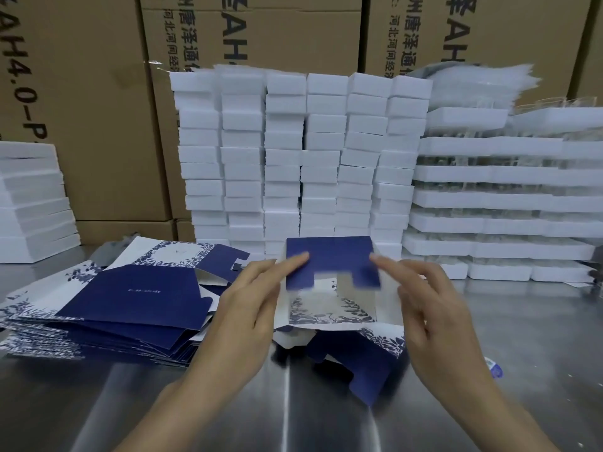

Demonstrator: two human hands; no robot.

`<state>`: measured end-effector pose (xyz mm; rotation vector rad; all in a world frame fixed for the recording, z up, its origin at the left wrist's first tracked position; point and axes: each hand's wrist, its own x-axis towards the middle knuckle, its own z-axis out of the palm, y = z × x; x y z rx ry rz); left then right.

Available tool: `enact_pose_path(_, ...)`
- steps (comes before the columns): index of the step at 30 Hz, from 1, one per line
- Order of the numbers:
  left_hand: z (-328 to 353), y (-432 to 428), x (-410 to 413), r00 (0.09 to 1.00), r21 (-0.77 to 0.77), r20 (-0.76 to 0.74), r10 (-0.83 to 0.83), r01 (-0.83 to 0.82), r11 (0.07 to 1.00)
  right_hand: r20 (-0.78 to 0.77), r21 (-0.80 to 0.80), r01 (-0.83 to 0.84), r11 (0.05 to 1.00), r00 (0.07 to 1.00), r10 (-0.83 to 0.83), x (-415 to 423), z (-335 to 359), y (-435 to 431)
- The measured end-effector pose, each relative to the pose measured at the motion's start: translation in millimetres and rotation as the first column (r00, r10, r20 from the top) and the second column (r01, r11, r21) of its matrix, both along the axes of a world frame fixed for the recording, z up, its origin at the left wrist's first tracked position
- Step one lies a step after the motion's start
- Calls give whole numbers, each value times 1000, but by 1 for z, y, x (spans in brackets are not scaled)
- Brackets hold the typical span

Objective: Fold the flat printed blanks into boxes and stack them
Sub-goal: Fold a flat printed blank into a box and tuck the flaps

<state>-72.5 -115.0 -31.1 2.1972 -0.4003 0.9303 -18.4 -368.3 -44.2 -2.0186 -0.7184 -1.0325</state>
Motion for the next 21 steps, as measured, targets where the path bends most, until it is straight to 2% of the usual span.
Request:
enact_pose_path(1, -2, 0, 1, 999, 11, 3, 34, -34, 999, 23, -24, 28, 999, 999, -27, 1, -2, 0)
enact_pose_path(4, -5, -4, 0, 997, 33, 43, 70, -72, 997, -63, -29, 87, 996, 994, -89, -2, -6, 4)
enact_pose_path(6, -5, -11, -4, 993, 141, 102, 56, -70, 988, -80, -56, 170, 984, 981, -174, -6, -5, 5)
enact_pose_path(10, 2, -28, -15, 961, 351, 265, 74, -168, 921, -64, -21, 318, 948, 946, -318, -10, 2, 5)
enact_pose_path(13, 5, -42, -22, 914, 481, 405, -4, -210, 851, -44, -58, 406, 912, 911, -409, -14, 8, 1)
enact_pose_path(15, 4, -50, -24, 898, 554, 429, -94, -180, 813, -42, -193, 446, 874, 886, -462, -13, 8, -3)
enact_pose_path(17, 1, -52, -24, 882, 538, 436, -180, -95, 837, -180, -265, 448, 854, 847, -500, -11, 8, -3)
enact_pose_path(18, -1, -51, -24, 872, 489, 439, -219, -27, 872, -279, -236, 443, 865, 822, -497, -11, 9, -3)
enact_pose_path(20, -3, -49, -25, 851, 285, 455, -264, 141, 948, -491, -11, 398, 917, 797, -352, -11, 12, -1)
enact_pose_path(21, -4, -49, -27, 853, 138, 457, -251, 211, 968, -586, 173, 348, 921, 788, -187, -12, 14, 2)
